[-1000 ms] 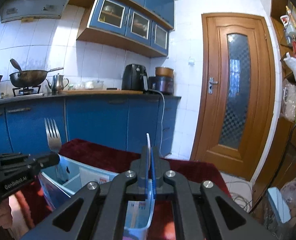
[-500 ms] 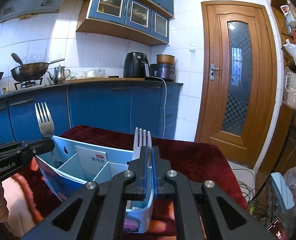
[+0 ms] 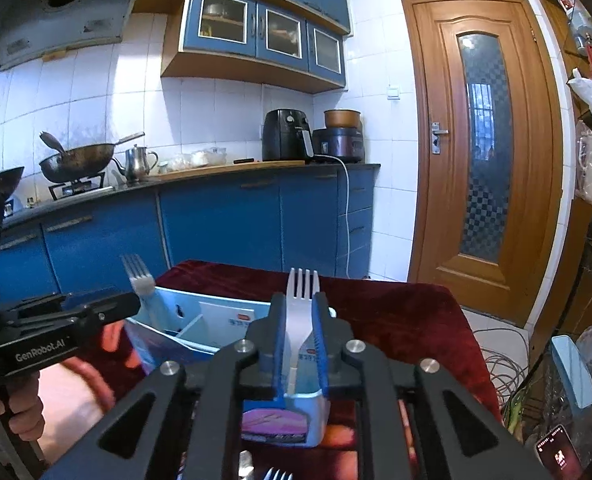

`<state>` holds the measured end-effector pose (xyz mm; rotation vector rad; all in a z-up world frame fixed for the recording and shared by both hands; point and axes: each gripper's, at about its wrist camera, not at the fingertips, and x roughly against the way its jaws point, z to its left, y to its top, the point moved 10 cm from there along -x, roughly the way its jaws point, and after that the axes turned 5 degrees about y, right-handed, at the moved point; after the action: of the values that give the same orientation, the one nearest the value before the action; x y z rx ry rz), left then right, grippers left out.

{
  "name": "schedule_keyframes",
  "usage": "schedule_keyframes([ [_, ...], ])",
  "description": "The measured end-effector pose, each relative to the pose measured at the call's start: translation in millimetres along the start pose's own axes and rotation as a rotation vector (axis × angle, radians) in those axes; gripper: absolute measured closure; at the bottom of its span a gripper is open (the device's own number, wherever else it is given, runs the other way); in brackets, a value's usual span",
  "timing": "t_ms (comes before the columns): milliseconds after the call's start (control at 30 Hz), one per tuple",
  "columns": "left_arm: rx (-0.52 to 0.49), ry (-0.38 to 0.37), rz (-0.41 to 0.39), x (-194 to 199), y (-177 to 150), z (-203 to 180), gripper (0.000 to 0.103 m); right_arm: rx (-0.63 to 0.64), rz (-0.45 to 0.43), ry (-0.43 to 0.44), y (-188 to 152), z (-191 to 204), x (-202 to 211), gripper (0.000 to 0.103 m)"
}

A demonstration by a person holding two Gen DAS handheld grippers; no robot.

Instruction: Organize utensils

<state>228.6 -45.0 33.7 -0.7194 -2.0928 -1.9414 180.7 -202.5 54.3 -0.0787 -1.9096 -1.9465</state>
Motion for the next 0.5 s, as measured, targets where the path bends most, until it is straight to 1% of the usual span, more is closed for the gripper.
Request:
schedule_keyframes([
  [167,-0.025,0.010,0.045,24,-11,2,0.068,-0.036,0.029,0.021,0,9,22,0.087],
  [267,-0.041,0.000,0.076,38,-21,0,0.068,-0.057,0.051,0.036,-5,15,37,0.087],
  [333,-0.059,-0.004,0.097,46,-30,-2,0.068,-0.062,0.071,0.037,-11,18,45,0.086],
  [500,-0.085,-0.030,0.177,63,-57,-12,0.068,-0.082,0.132,0.041,-33,26,66,0.086],
])
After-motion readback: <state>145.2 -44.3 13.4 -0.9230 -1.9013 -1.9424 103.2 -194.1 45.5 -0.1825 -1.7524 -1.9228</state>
